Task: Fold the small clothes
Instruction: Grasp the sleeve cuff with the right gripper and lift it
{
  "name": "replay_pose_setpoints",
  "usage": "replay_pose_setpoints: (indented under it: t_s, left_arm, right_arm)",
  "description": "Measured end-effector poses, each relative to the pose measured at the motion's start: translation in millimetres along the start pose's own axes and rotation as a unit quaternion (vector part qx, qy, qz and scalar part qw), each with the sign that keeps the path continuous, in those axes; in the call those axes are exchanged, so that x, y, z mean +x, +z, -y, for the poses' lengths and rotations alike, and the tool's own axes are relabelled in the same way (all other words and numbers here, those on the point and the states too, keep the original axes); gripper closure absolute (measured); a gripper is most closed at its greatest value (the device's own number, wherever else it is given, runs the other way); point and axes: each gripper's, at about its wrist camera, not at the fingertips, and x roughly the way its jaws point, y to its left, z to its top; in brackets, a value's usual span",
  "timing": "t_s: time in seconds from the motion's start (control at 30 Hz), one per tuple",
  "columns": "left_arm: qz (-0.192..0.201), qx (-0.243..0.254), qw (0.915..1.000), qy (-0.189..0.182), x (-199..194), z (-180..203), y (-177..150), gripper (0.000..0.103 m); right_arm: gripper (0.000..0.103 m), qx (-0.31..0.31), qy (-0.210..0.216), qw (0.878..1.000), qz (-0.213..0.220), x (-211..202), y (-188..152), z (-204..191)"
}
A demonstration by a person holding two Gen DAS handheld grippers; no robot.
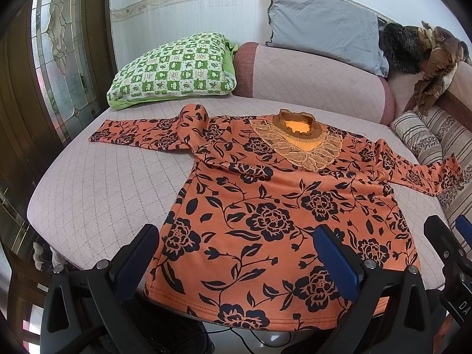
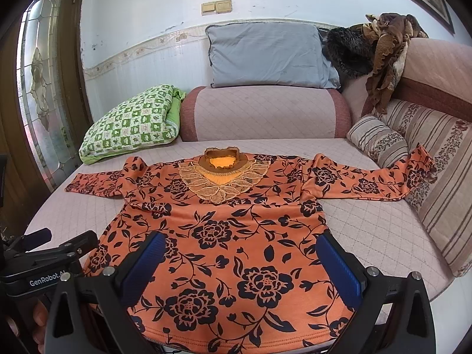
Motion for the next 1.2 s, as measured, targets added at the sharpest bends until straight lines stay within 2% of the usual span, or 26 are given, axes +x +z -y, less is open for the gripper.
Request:
replay_pose_setpoints:
  t_s: [0.27,0.37,0.43,0.5,0.57,0.73,0.77,0.8,0.87,0.97,1.0,1.1,1.13,1.17,1.2]
  left_arm:
    - [-0.002,0.004,1.0,-0.001,2.8,0.3,1.7,0.0]
    - [-0.005,0.003,1.0,-0.003,8.7,-3.7,2.6,0.0]
    - [-0.016,-0.007,0.9998,-0.008,18.6,-11.8,2.2,0.0]
    - [-0.034,-0.021,0.9991,-0.012,33.3,-21.5,1.7,0.0]
    - [-0.052,-0.033,0.9981,-0.008,51.2,-29.7,0.8,0.0]
    - [-0.081,-0.023,0.9962,-0.02,86.9,-29.0,1.0,0.0]
    - [-0.086,-0.021,0.9958,-0.024,92.9,-28.1,1.3,0.0]
    - [-0.088,-0.019,0.9956,-0.025,97.0,-27.9,1.3,0.0]
    - [-0.092,-0.015,0.9954,-0.024,107.1,-27.6,2.6,0.0]
    - [-0.094,-0.018,0.995,-0.028,121.9,-28.1,6.6,0.0]
    - [-0.095,-0.02,0.9948,-0.03,126.6,-28.4,8.4,0.0]
    - [-0.095,-0.016,0.9948,-0.033,139.8,-26.6,12.4,0.0]
    - [-0.094,-0.009,0.995,-0.032,143.8,-25.7,13.5,0.0]
    - [-0.092,-0.005,0.9952,-0.031,146.4,-25.8,14.5,0.0]
    - [-0.09,0.0,0.9955,-0.03,148.8,-25.9,15.5,0.0]
  right_arm:
    - [0.0,0.001,0.0,1.0,0.0,0.6,-0.3,0.6]
    - [0.0,0.01,0.015,1.0,-0.009,7.9,1.4,5.9]
    - [0.0,0.033,0.026,0.999,-0.023,17.4,2.1,26.1]
    - [0.0,0.084,0.039,0.995,-0.034,28.7,5.2,64.8]
    - [0.0,0.14,0.034,0.989,-0.034,39.3,9.1,110.3]
    - [0.001,0.25,-0.045,0.967,-0.03,84.4,23.1,244.2]
    - [0.003,0.264,-0.068,0.962,-0.025,91.2,27.4,266.2]
    - [0.008,0.271,-0.107,0.957,-0.017,98.7,36.0,294.2]
    - [0.013,0.255,-0.184,0.949,-0.005,109.0,55.5,328.9]
    - [0.013,0.225,-0.256,0.94,-0.007,129.8,83.1,360.1]
    - [0.013,0.203,-0.298,0.933,-0.013,142.3,93.7,368.2]
    - [0.015,0.189,-0.347,0.918,-0.04,175.0,105.9,385.3]
    - [0.019,0.182,-0.36,0.913,-0.056,186.6,107.0,388.5]
    - [0.03,0.178,-0.37,0.909,-0.072,196.3,106.8,395.2]
    - [0.053,0.179,-0.38,0.902,-0.094,207.9,104.8,400.8]
